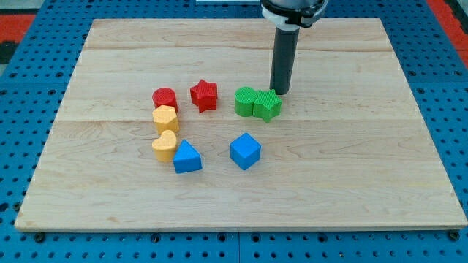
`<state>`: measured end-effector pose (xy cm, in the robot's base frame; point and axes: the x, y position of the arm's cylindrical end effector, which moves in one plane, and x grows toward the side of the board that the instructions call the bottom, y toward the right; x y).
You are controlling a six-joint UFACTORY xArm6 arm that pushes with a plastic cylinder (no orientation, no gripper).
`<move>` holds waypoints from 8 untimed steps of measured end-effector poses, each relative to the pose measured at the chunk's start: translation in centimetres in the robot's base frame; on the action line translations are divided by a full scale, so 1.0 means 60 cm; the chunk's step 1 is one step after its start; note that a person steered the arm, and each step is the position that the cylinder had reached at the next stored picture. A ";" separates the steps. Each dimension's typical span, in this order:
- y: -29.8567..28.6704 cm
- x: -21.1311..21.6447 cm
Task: Push blue cube towards blue triangle
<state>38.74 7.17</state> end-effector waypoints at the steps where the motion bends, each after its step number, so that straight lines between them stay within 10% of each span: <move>1: 0.000 0.028; 5: 0.029 0.108; 8: 0.255 0.107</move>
<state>45.16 22.48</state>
